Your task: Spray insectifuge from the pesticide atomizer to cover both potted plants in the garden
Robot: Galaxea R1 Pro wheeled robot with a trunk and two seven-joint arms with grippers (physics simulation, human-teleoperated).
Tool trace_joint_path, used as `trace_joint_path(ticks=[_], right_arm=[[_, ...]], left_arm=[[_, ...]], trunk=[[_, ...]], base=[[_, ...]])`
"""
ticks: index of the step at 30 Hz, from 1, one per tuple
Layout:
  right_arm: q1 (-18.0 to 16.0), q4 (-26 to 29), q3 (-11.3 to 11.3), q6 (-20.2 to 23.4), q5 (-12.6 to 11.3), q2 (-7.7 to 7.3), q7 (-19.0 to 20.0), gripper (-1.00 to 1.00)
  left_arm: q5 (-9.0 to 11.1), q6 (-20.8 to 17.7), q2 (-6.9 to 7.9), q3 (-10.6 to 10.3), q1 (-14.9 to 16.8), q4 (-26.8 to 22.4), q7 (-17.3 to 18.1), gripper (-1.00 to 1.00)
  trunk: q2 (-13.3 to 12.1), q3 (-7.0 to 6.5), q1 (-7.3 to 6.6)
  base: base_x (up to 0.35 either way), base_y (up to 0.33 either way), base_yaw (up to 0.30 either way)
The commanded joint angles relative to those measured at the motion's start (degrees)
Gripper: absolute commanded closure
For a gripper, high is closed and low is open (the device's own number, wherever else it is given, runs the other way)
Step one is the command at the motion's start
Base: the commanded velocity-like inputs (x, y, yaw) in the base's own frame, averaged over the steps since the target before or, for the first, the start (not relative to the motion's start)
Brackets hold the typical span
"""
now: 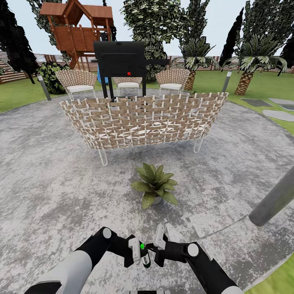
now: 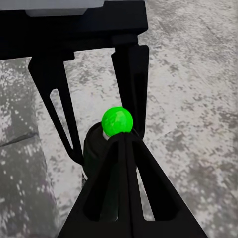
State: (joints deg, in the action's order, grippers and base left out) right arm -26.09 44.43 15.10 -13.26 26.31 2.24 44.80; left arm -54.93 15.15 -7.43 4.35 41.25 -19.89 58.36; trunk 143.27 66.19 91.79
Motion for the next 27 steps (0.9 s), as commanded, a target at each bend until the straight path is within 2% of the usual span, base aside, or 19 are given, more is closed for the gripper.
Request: trace_joint_path(ticks=[1, 7, 20, 22, 27], right_arm=[[0.0, 0.0, -0.1, -0.4, 0.6, 0.01, 0.0, 1.0], [0.0, 0.0, -0.1, -0.4, 0.6, -0.03, 0.0, 1.0], [0.0, 0.0, -0.1, -0.4, 0.6, -0.04, 0.0, 1.0], [0.0, 0.0, -0.1, -0.4, 0.6, -0.04, 0.0, 1.0], [0.0, -0.1, 0.0, -0.4, 0.7, -0.11, -0.1, 1.0]], left_arm=[[-0.5, 0.2, -0.07, 0.5, 0.0, -0.1, 0.2, 1.0], [-0.4, 3.1, 0.0, 0.8, 0.0, 0.3, 0.3, 1.0], [-0.3, 3.5, 0.58, 0.9, -0.1, 0.4, 0.4, 1.0], [-0.3, 3.6, 1.4, 0.8, -0.2, 0.5, 0.4, 1.0], [-0.8, 3.5, 6.56, 0.5, -0.4, 1.2, 0.4, 1.0]], trunk=[[0.0, 0.05, -0.01], [0.0, 0.05, -0.01], [0.0, 0.05, -0.01], [0.0, 0.05, -0.01], [0.0, 0.05, -0.01]], base=[[0.0, 0.0, 0.0], [0.0, 0.0, 0.0], [0.0, 0.0, 0.0], [0.0, 0.0, 0.0], [0.0, 0.0, 0.0]])
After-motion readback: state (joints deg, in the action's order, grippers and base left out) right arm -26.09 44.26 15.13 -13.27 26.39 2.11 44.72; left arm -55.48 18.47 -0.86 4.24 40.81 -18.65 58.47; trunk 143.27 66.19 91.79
